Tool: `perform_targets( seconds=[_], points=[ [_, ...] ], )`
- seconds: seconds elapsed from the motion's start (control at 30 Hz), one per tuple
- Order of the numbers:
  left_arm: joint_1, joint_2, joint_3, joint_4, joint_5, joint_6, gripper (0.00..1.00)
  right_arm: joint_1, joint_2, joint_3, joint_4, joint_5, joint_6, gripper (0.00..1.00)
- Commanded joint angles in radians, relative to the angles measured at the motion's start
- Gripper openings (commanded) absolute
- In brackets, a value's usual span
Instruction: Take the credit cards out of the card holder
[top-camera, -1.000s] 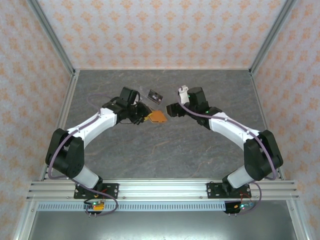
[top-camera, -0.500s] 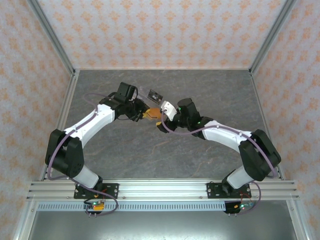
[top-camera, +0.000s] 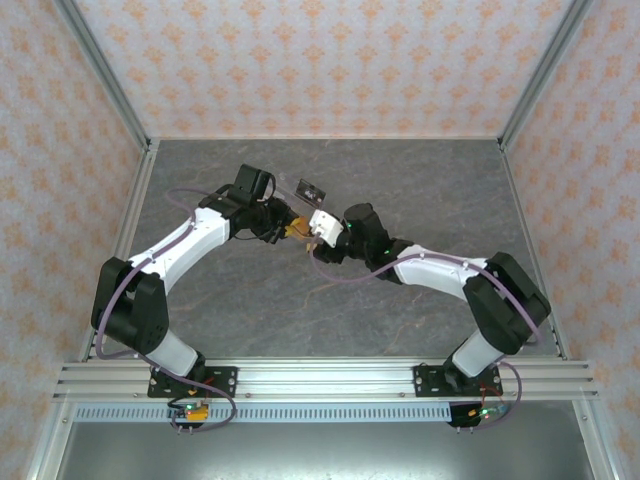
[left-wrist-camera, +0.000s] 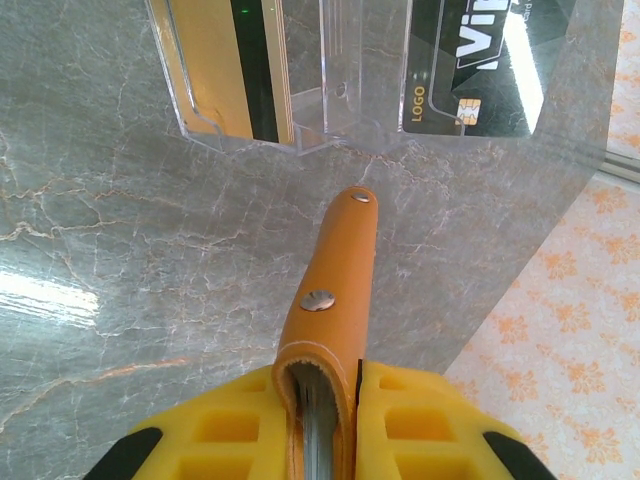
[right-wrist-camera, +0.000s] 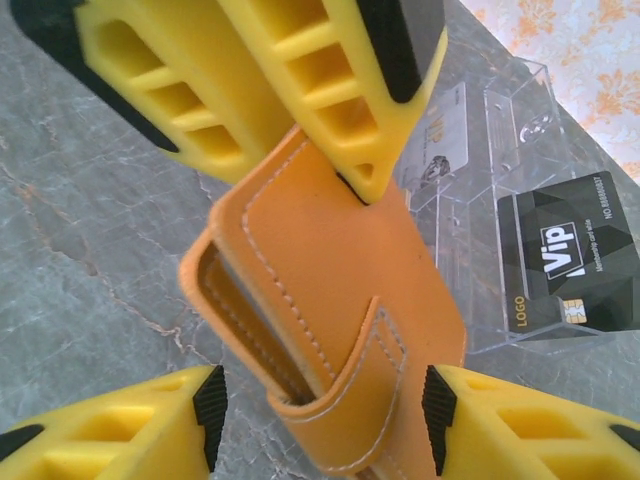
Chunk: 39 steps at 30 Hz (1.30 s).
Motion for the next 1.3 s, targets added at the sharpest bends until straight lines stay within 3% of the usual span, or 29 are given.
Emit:
perform_targets(
  seconds=[0.0, 0.13, 0.33, 0.4, 0.57, 0.67, 0.8, 1.0, 1.27],
  points=[
    [0.003, 0.008, 0.016, -0.009, 0.027, -0.022, 0.16, 0.011, 0.02, 0.0, 0.077, 0.034, -0.029, 0.55],
    [0.003, 0.008, 0.006, 0.009, 0.035, -0.033, 0.16, 0.016, 0.045, 0.029, 0.071, 0.034, -0.041, 0.5],
    [0.002, 0.017, -0.002, 0.039, 0.068, -0.036, 0.17, 0.02, 0.059, 0.028, 0.101, 0.05, -0.023, 0.26],
    [0.002, 0.012, -0.001, 0.043, 0.067, -0.029, 0.21, 0.02, 0.052, 0.018, 0.11, 0.052, -0.012, 0.21],
    [0.022, -0.001, 0.022, 0.012, 0.044, 0.037, 0.58, 0.018, 0.009, -0.001, 0.083, 0.052, 0.05, 0.16],
    [0.033, -0.032, 0.072, -0.061, -0.048, 0.156, 0.79, 0.009, -0.047, 0.013, -0.038, 0.013, 0.155, 0.16],
    [0.046, -0.107, 0.069, -0.07, -0.179, 0.242, 0.93, -0.014, -0.116, 0.024, -0.176, -0.003, 0.312, 0.15],
    [0.046, -0.174, -0.001, -0.005, -0.238, 0.384, 1.0, -0.062, -0.159, 0.084, -0.422, -0.013, 0.52, 0.13],
    [0.019, -0.192, -0.116, 0.055, -0.283, 0.535, 1.0, -0.097, -0.04, 0.228, -0.717, -0.088, 0.725, 0.14]
  ],
)
